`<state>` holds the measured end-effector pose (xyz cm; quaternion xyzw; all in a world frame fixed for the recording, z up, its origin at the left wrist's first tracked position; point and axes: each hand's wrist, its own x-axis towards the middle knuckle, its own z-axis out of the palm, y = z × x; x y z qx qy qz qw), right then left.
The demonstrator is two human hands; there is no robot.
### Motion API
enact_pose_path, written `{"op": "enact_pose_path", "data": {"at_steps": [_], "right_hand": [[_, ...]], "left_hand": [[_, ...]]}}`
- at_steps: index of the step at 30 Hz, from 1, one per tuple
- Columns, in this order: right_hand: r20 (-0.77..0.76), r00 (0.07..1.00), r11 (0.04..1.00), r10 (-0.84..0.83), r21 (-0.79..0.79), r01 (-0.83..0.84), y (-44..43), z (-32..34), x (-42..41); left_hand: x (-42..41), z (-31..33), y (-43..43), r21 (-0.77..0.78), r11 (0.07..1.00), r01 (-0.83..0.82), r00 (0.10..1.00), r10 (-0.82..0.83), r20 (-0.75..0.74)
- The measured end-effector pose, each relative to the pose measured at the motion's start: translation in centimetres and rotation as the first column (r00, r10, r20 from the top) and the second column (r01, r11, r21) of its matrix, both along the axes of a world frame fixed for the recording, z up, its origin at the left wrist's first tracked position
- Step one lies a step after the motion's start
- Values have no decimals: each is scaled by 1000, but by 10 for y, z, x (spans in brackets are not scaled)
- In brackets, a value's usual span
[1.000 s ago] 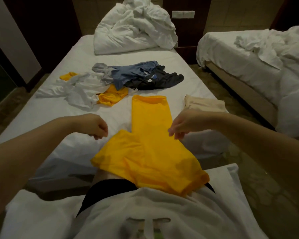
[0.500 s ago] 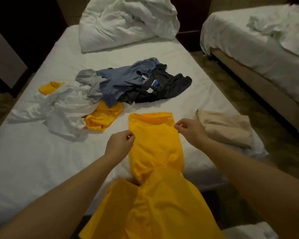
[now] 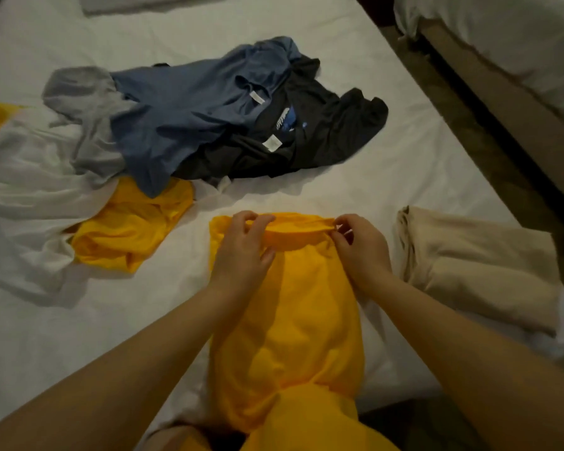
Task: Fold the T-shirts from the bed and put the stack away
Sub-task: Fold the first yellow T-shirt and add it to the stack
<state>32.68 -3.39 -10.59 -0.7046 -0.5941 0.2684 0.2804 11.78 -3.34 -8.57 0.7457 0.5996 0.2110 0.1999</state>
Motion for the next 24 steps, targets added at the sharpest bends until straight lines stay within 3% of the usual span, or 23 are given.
{"op": "enact_pose_path", "data": {"at_steps": [4,7,8,10,12,13,18,20,21,22,24], "right_hand": [[111,991,993,73,88,-83,11,-7,2],[100,990,981,100,154,-115,19,-7,2],[33,995,983,90,156,-94,21,-6,2],[-262,962,995,79,77,-61,24,2,4],[-582,809,987,78,-68,-144,24,15,9],[-653,750,967,102,-112,-228,24,20,14],[-655,705,832,272,-208,-515,23,45,33],[-571,732,754,371,-276,-597,21,54,36],[-441,758,705,481,-320,-633,21,58,37],[-213,753,660,622,-376,-651,21,62,38],[330,558,646,762,-451,-616,22,68,38]], "left_hand": [[14,-7,26,58,996,61,977,-48,-207],[13,-12,41,86,991,106,972,-85,-220],[12,-12,45,70,991,118,977,-103,-186],[9,-10,48,23,984,176,981,-174,-82],[2,-4,46,45,963,267,964,-266,-23],[-2,0,44,78,947,311,951,-309,-26],[-20,10,35,134,837,530,838,-493,-234],[-25,11,30,107,822,559,805,-507,-310],[-26,12,27,97,817,569,788,-508,-347],[-26,13,24,86,811,578,771,-509,-382],[-25,17,22,75,800,596,741,-511,-435]]}}
